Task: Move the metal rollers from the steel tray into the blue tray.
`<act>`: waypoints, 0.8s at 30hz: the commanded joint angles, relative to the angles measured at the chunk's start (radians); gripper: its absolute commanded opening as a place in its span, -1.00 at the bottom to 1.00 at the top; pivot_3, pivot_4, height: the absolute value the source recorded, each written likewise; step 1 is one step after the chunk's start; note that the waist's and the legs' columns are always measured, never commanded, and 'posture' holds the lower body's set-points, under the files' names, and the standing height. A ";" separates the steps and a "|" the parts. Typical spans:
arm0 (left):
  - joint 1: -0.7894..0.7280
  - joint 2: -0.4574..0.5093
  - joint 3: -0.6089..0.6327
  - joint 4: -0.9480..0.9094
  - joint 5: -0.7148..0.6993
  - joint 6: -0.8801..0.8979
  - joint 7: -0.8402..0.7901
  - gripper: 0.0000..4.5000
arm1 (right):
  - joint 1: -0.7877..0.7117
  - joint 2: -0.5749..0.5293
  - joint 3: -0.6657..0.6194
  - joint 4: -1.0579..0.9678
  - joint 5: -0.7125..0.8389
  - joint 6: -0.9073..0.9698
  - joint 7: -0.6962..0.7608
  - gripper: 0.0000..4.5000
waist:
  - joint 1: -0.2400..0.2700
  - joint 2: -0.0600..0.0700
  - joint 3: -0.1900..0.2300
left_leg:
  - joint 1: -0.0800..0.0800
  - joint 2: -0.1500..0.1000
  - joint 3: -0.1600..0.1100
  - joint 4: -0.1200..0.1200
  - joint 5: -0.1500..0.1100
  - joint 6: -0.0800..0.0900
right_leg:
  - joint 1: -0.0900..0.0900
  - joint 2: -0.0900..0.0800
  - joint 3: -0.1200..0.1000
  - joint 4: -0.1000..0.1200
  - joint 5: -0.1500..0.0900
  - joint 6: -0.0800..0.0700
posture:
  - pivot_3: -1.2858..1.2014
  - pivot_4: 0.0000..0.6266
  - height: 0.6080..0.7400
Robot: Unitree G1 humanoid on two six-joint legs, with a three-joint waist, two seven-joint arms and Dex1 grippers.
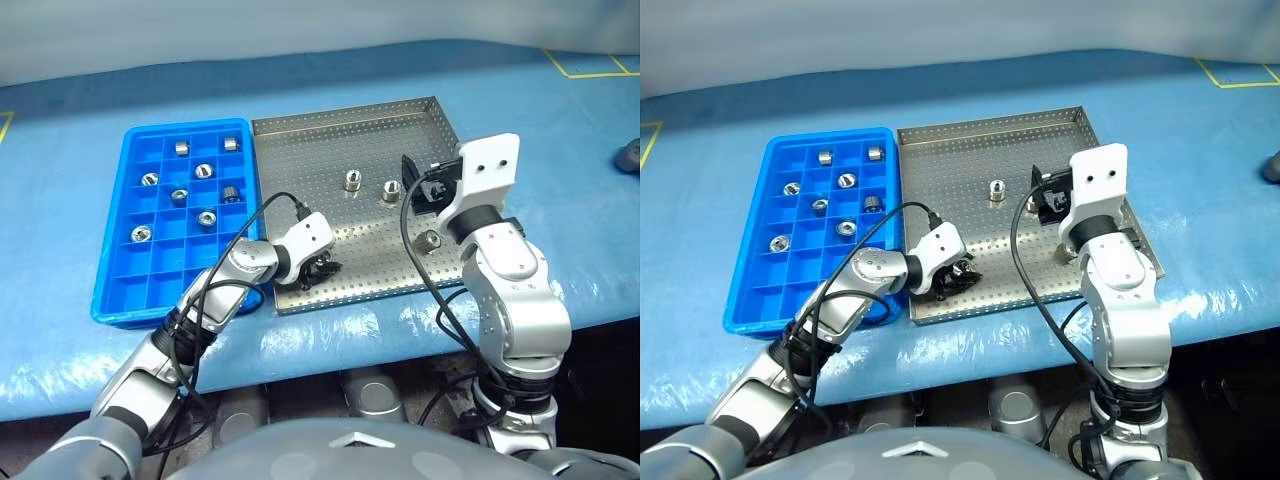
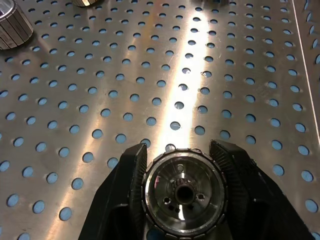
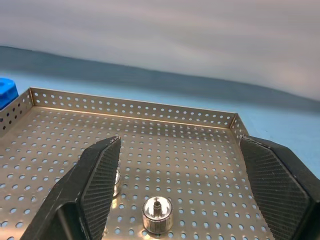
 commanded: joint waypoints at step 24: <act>0.539 0.349 0.829 -0.720 -0.209 0.452 0.186 -0.24 | -0.084 0.002 0.201 0.316 0.050 -0.105 0.132 0.77 | 0.184 -0.004 0.003 | 0.000 0.001 -0.002 -0.003 -0.001 0.000 | 0.000 -0.002 -0.006 -0.003 -0.002 -0.004 | 0.15 -0.52 1.00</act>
